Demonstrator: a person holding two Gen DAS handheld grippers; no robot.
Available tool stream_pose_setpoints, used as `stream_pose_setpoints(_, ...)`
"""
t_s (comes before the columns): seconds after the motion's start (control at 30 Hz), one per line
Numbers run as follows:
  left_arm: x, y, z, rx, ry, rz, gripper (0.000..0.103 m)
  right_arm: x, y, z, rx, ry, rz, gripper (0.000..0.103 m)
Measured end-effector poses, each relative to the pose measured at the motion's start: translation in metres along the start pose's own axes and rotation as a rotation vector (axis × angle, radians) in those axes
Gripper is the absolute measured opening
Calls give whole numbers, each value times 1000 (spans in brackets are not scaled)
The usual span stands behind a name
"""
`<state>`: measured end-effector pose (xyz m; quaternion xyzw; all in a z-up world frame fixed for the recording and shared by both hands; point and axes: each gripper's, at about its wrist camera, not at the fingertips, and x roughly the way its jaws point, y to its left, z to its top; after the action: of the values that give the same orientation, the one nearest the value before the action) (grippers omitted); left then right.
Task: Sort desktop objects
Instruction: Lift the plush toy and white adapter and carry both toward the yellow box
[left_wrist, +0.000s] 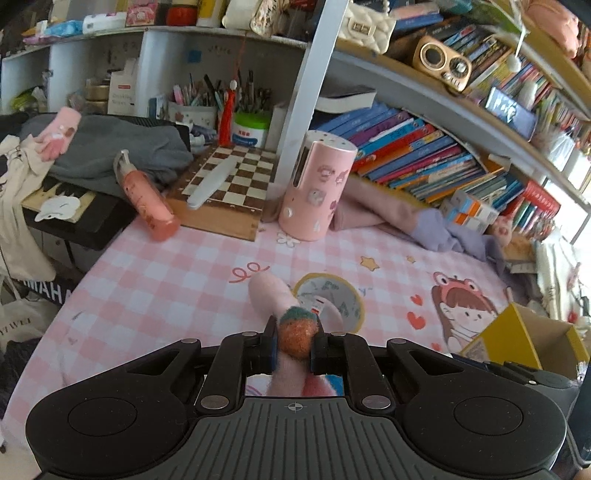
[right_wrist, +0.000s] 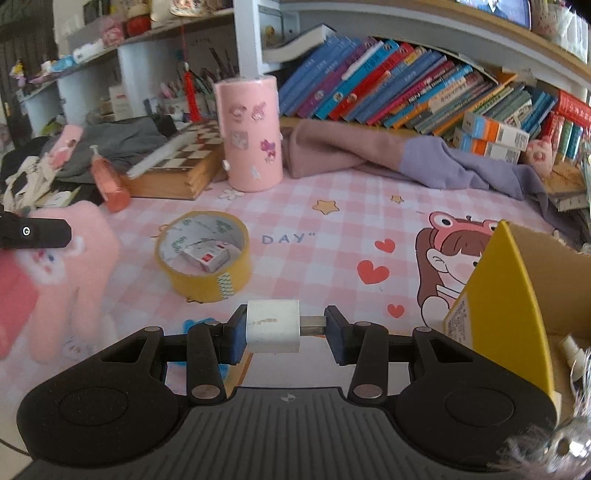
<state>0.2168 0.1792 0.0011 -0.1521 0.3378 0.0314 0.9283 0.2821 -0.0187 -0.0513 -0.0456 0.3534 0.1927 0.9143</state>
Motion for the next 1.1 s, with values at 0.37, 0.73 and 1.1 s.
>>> stream_pose_setpoints(0.37, -30, -1, -29, -38, 8, -37, 13, -42, 9, -8, -6, -15, 39, 40)
stream_pose_setpoints(0.73, -61, 2, -51, -27, 3, -63, 13, -75, 17, -28, 6, -24, 44, 40)
stream_pose_setpoints(1.1, -91, 9, -74, -32, -1, -91, 13, -103, 34, -55, 2, -7, 39, 40)
